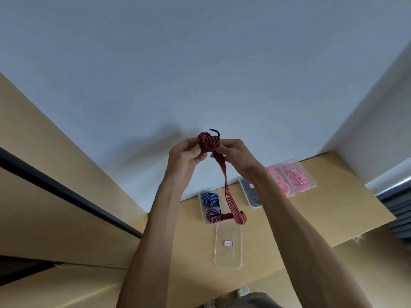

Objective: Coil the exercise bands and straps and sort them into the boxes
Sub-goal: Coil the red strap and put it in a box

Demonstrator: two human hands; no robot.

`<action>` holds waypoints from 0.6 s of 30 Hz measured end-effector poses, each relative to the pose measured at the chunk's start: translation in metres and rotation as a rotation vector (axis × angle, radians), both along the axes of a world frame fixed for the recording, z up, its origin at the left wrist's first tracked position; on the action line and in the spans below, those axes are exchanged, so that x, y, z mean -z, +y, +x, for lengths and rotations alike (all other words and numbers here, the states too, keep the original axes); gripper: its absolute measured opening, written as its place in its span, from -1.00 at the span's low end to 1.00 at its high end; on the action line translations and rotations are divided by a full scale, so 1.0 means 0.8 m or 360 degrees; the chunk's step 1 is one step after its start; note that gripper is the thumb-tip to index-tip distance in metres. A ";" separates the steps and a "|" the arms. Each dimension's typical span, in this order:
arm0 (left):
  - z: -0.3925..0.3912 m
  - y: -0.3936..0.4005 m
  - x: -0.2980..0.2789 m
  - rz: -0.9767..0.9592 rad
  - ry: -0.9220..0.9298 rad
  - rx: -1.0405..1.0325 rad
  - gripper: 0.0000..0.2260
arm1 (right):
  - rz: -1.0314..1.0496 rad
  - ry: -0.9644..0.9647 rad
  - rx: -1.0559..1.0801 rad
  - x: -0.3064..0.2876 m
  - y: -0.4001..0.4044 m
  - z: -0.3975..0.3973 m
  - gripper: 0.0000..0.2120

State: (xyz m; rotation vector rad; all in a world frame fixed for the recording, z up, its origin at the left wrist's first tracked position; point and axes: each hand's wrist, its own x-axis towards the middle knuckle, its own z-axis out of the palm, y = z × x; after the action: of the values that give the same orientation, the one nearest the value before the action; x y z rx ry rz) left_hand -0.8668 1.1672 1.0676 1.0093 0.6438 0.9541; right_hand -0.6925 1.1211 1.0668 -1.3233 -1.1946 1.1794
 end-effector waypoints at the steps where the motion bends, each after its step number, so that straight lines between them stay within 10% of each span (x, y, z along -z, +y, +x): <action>1: 0.001 -0.001 0.000 0.0025 -0.0019 0.0040 -0.80 | 0.0020 0.0006 0.0032 0.000 0.001 -0.001 -0.65; 6: 0.010 -0.002 -0.007 0.0078 -0.0041 0.0012 -0.79 | -0.0038 0.0485 0.0238 -0.008 0.001 -0.008 -0.81; 18: 0.023 -0.003 -0.015 0.0100 0.0159 -0.0279 -0.82 | 0.0034 0.0143 0.0317 -0.009 0.004 -0.014 -0.81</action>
State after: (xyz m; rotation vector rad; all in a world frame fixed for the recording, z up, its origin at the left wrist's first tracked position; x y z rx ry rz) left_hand -0.8480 1.1646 1.0800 1.0743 0.7997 1.0880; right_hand -0.7040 1.1246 1.0743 -1.3261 -0.9843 1.0682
